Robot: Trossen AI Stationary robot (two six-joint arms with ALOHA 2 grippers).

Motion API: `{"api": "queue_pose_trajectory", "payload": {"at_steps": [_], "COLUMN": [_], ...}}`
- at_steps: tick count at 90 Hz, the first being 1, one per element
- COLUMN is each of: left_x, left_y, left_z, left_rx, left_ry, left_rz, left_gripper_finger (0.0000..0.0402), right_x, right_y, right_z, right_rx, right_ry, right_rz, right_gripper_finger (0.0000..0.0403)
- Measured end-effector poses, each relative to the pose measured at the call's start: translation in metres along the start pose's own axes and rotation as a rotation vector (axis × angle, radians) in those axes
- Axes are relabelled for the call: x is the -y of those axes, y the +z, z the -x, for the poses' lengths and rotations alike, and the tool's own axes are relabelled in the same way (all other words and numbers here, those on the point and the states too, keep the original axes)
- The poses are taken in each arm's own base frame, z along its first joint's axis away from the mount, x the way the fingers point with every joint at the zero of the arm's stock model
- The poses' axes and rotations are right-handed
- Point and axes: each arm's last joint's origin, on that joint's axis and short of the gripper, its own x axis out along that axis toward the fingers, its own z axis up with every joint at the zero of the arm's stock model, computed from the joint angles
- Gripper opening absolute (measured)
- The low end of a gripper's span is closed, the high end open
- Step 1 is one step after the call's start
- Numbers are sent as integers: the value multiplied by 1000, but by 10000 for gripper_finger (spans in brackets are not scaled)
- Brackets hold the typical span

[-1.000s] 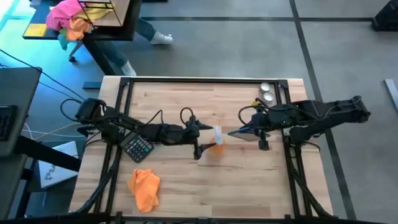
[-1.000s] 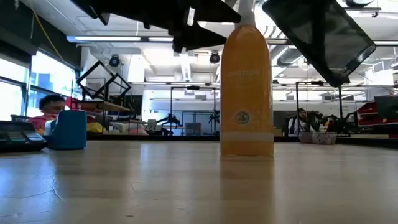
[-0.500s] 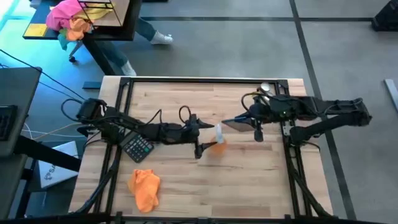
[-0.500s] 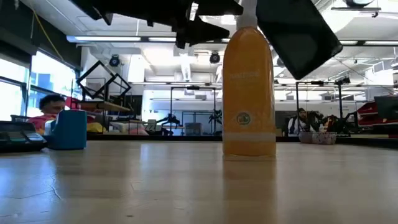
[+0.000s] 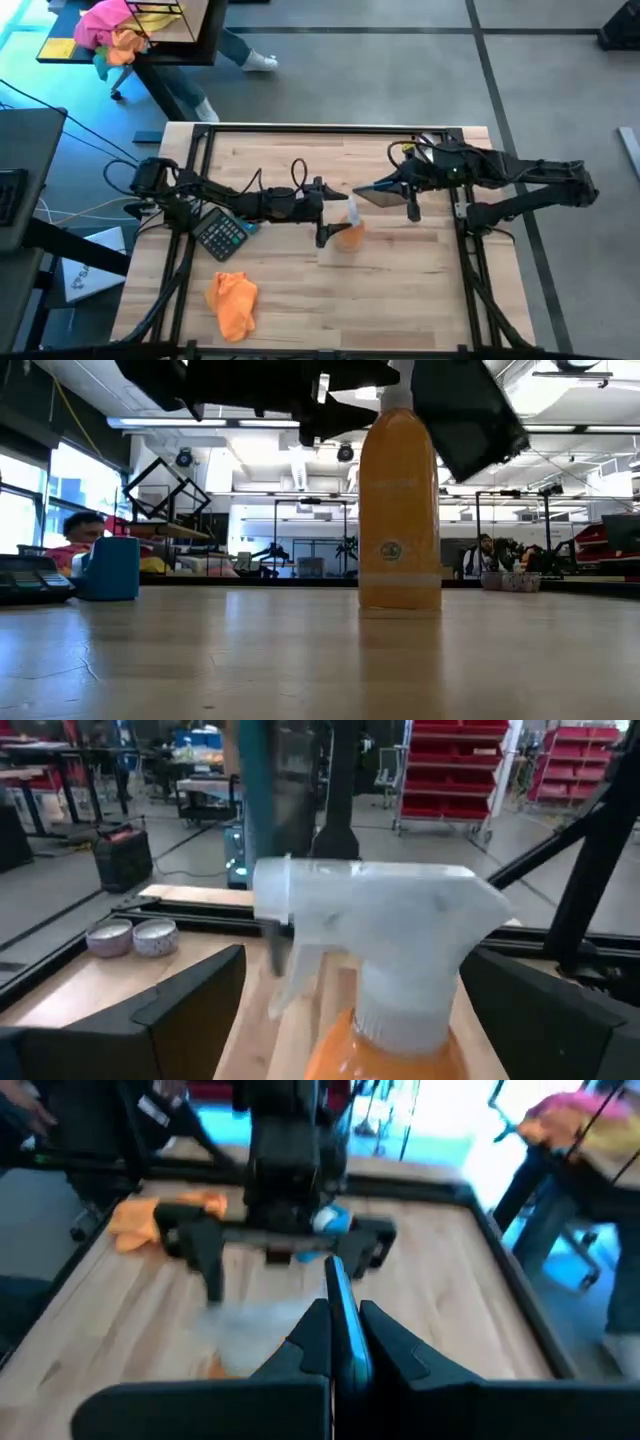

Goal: Apply microfiber cloth
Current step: Spray the blue phone using the orange spray bottle

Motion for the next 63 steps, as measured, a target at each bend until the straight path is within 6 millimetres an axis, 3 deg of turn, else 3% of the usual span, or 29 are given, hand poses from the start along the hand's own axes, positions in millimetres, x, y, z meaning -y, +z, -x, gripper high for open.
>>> {"api": "queue_pose_trajectory", "payload": {"at_steps": [14, 39, 50, 63], "left_x": [1, 3, 3, 3], "left_y": [0, -2, -2, -1], "left_z": [0, 0, 1, 1], "left_rx": [0, -14, -15, -9], "left_ry": [-5, -10, -10, -1], "left_rz": [-2, -21, -21, -22], "left_gripper_finger": [349, 349, 349, 349], "right_x": [18, 60, 84, 100], "right_y": [3, 2, -17, -53], "right_z": [-23, -57, -63, -66], "right_rx": [53, 204, 261, 330], "right_ry": [-46, 52, 46, 38], "right_rz": [67, 176, 106, -39], "right_gripper_finger": [0, 0, 0, 0]}}
